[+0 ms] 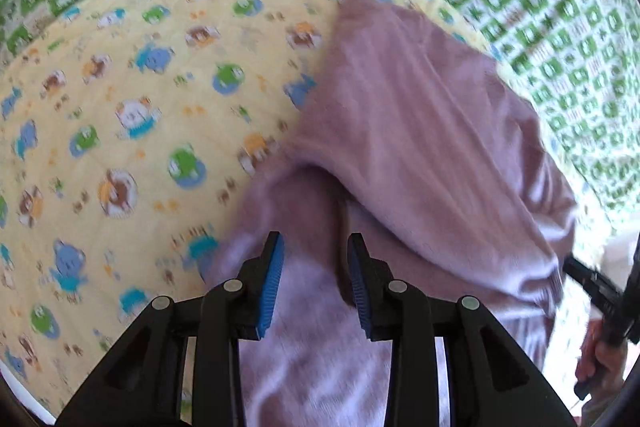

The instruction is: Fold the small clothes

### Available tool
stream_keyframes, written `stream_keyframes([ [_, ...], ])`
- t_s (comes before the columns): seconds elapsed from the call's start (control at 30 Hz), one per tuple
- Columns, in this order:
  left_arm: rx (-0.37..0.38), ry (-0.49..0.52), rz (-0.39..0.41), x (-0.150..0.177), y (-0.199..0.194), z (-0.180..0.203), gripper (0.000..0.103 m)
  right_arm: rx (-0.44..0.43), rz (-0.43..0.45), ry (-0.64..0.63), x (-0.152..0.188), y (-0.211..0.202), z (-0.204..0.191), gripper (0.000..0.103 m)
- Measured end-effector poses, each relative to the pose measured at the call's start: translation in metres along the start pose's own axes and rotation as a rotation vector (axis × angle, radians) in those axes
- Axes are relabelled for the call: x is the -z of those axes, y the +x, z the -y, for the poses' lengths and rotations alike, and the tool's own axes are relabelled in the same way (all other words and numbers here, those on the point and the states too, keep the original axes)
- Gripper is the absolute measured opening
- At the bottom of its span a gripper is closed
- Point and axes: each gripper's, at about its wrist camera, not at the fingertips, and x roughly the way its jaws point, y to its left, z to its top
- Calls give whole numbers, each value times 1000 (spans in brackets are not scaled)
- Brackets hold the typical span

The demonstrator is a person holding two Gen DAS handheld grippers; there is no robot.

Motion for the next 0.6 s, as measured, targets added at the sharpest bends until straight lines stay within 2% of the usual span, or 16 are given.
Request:
stream_keyframes([
  [0.03,12,7,-11,4,0,3,33,-14,19,7,0,-4,-4,35],
  [0.13,36,43,-59,13,9,10,34,-143,59,24,-3,-12,-24,35],
  [0.2,42,46,-78,11,17,15,35,-172,60,-6,-6,-7,-44,35],
  [0.33,76,28,-134,-2,38,19,38,-130,58,-41,-17,6,-53,35],
  [0.43,89,34,-131,-7,44,25,38,-76,61,-32,-32,19,-48,35],
  [0.5,92,39,-133,-10,47,27,38,-20,45,-72,-42,30,-41,35],
  [0.6,96,48,-123,-11,51,30,38,17,-2,-151,-58,45,-33,35],
])
